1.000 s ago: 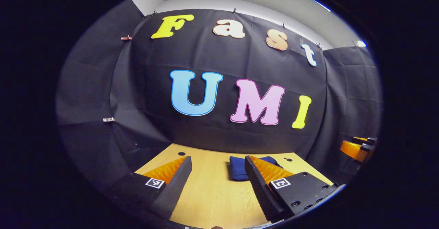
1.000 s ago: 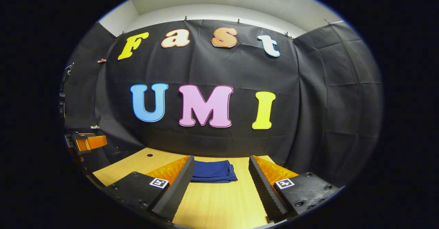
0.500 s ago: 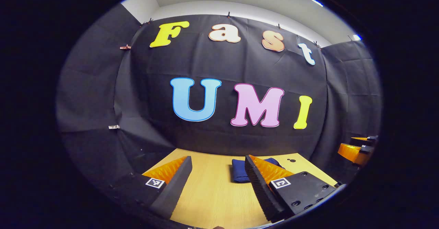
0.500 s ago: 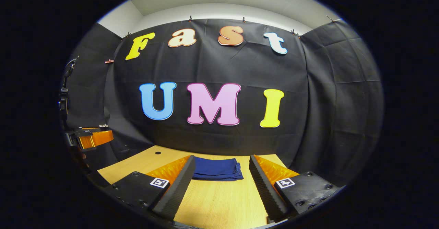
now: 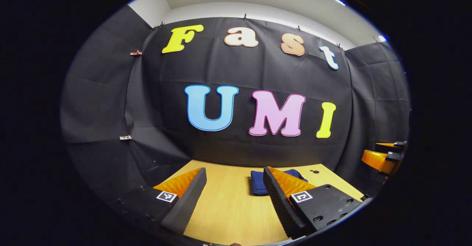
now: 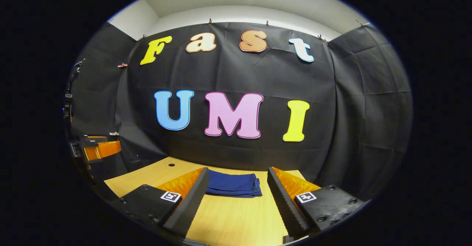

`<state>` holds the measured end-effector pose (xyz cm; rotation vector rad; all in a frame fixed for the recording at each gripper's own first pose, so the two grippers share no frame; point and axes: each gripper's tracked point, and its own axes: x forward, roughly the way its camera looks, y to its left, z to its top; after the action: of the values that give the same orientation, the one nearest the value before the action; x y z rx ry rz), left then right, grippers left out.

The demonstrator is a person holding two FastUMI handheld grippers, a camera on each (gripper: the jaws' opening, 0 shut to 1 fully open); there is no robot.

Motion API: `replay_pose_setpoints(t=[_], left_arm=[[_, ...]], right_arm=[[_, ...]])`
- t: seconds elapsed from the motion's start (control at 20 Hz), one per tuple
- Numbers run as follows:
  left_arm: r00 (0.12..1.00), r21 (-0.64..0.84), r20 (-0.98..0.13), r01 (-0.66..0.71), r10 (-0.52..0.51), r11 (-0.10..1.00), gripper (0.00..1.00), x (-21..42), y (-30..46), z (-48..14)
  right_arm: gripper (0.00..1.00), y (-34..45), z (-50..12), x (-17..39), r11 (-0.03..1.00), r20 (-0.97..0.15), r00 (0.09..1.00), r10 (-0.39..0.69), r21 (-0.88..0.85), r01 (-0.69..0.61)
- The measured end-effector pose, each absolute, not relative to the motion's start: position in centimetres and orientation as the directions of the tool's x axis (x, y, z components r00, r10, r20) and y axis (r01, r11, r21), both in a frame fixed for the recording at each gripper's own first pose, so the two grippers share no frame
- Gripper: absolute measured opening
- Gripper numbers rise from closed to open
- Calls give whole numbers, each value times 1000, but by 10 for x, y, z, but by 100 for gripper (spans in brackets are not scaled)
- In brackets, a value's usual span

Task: Grasp the waist and the cuffs of the jeans and fold them to make the two legs overlap; first hold the waist and fold one-third of the jeans toward the cuffs, then hold the cuffs and fold the remaining one-third in the same direction to finish folding.

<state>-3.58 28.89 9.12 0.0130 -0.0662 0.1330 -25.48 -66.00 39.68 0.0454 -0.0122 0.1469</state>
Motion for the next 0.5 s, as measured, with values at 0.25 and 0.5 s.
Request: replay_pose_setpoints(t=[0.25, 0.5], left_arm=[[988, 9, 65, -138, 137, 990, 96, -43, 288, 88], [992, 27, 59, -117, 115, 993, 96, -45, 279, 83]], right_arm=[[96, -660, 398, -255, 988, 18, 989, 149, 36, -149], [96, -656, 392, -258, 987, 5, 988, 154, 34, -154]])
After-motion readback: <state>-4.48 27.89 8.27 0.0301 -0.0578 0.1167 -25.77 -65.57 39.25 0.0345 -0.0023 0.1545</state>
